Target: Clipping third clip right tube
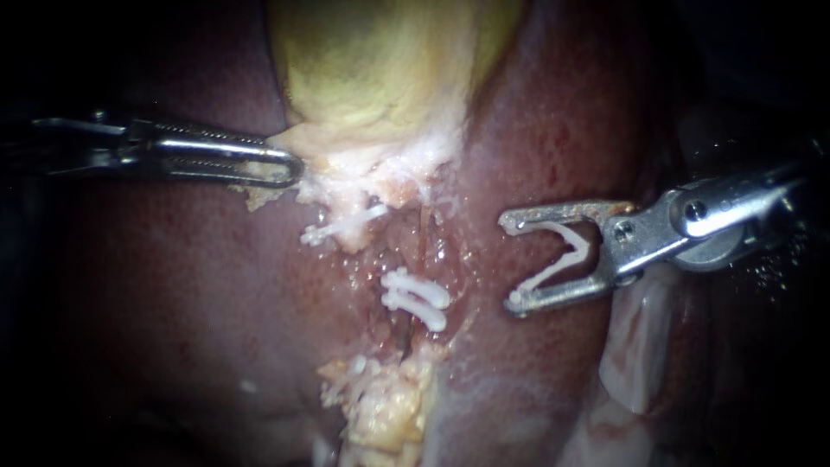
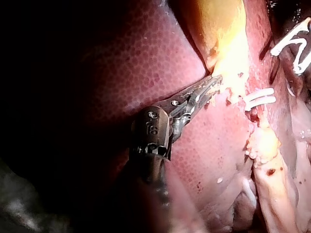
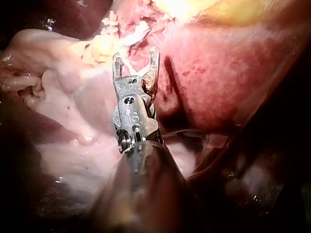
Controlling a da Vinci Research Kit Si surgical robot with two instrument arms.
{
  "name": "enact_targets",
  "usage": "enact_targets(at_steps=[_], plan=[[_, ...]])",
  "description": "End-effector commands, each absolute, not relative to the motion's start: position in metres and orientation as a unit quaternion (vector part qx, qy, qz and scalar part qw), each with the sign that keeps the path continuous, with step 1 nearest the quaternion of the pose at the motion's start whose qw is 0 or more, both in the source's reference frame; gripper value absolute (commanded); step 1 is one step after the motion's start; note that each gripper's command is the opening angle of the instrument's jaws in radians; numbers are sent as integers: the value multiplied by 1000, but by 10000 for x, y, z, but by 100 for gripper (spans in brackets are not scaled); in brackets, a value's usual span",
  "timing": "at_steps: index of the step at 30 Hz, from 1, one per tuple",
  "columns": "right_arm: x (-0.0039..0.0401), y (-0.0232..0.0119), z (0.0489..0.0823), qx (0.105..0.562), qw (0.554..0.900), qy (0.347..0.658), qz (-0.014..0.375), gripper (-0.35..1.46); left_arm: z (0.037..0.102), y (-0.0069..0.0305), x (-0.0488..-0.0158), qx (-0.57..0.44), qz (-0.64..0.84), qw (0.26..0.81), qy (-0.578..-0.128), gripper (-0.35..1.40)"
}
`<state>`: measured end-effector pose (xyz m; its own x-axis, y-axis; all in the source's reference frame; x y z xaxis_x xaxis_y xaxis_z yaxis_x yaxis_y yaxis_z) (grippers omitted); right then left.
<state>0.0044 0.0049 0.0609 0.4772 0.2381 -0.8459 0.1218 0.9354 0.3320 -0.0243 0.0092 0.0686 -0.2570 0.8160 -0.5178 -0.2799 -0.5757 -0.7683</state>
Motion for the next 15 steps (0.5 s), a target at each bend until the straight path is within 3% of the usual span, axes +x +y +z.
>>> enact_targets(at_steps=[1, 15], plan=[[44, 49, 609, 176, 841, 510, 35, 50, 685, 92, -241, -486, 743, 368, -277, -35], [51, 48, 609, 179, 841, 509, 44, 50, 624, 111, -204, -495, 734, 379, -271, -35]])
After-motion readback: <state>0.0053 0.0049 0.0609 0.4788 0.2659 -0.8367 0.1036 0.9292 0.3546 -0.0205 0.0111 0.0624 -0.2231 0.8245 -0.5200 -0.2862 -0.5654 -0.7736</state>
